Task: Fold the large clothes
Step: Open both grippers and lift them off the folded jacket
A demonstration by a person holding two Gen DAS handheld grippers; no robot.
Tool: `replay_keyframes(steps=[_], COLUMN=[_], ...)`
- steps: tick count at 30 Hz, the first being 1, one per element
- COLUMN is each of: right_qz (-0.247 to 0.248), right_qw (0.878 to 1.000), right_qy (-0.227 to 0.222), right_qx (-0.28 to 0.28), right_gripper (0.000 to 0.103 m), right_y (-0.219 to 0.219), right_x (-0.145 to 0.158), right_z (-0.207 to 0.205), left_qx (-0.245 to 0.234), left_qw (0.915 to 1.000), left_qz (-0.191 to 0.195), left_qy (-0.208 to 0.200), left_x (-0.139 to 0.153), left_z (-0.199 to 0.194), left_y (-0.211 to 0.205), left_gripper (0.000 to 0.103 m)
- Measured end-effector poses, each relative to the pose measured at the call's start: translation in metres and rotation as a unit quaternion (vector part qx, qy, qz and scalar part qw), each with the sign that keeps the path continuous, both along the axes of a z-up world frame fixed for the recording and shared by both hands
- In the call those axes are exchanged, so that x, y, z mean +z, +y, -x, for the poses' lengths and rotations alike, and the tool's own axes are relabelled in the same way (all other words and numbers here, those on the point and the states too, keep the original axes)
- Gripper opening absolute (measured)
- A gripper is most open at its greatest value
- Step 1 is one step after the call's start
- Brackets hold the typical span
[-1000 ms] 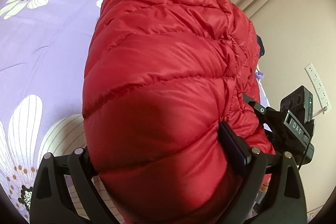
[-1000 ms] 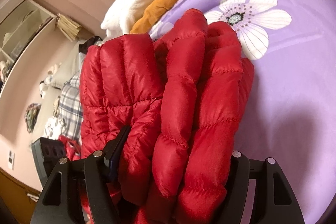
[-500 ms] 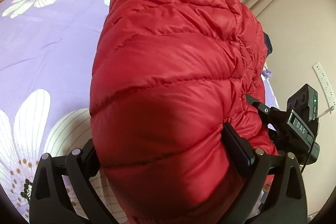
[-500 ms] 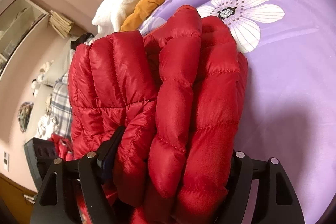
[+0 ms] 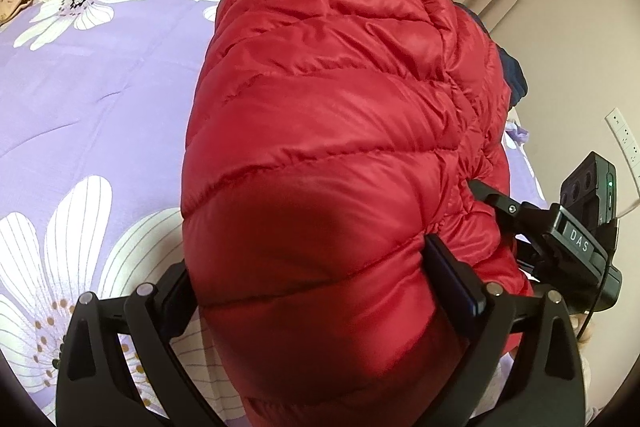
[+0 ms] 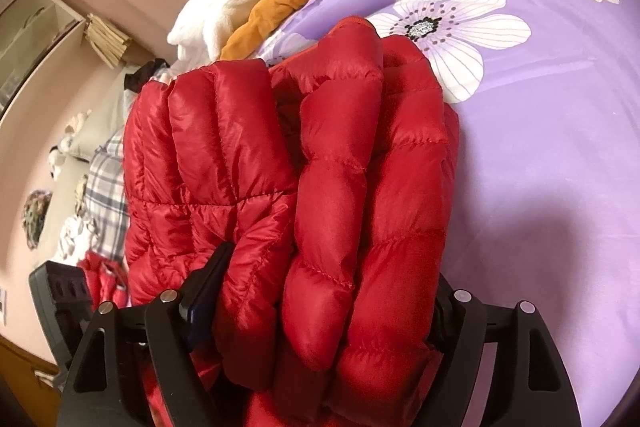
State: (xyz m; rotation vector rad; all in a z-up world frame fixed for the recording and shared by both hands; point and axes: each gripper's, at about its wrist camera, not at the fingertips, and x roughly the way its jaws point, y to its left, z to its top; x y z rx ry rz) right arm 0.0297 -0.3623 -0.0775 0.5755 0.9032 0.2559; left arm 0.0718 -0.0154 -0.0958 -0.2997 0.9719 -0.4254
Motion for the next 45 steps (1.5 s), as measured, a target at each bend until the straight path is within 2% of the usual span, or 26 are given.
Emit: replay_keyframes(steps=[13,17,26,29,31,35,40,45], right_qz=[0.010,0.011,0.012,0.013,0.013,0.015,0.045,0.121], right_qw=[1.000,1.000,1.000,1.000,1.000,1.000,0.999,0.989], right_qy=[0.000,0.001,0.004,0.004,0.004,0.004,-0.006,-0.057], right_qx=[-0.008,-0.011,-0.015,-0.015,-0.016,-0.018,-0.030,-0.062], right_gripper=[0.080,0.080,0.080,0.080,0.080,0.080,0.080,0.080], right_y=[-0.001,-0.001,-0.002,-0.002,-0.002,-0.002,-0.001,0.001], right_x=[0.003,0.002,0.003,0.003,0.003,0.004,0.016,0.045], right_z=[0.006,0.008,0.009,0.009,0.010,0.010,0.017,0.034], left_qx=[0.010,0.016,0.018,0.006,-0.003,-0.012,-0.019,-0.017], left_qw=[0.9996,0.9988,0.9938,0.9929,0.9933,0.9928,0.9917,0.9924], left_qz=[-0.020,-0.029,-0.022,-0.029,-0.037,-0.064,-0.078,-0.076], left_qy=[-0.016,-0.037,-0.107,-0.115,-0.110,-0.100,-0.100,-0.095], left_x=[0.017,0.028,0.056,0.056,0.051,0.041,0.038,0.037], left_z=[0.001,0.004,0.015,0.017,0.016,0.011,0.013,0.012], left_y=[0.002,0.005,0.008,0.000,-0.005,-0.015,-0.019,-0.017], left_gripper=[0.100,0.098,0.098,0.090,0.082,0.080,0.080,0.080])
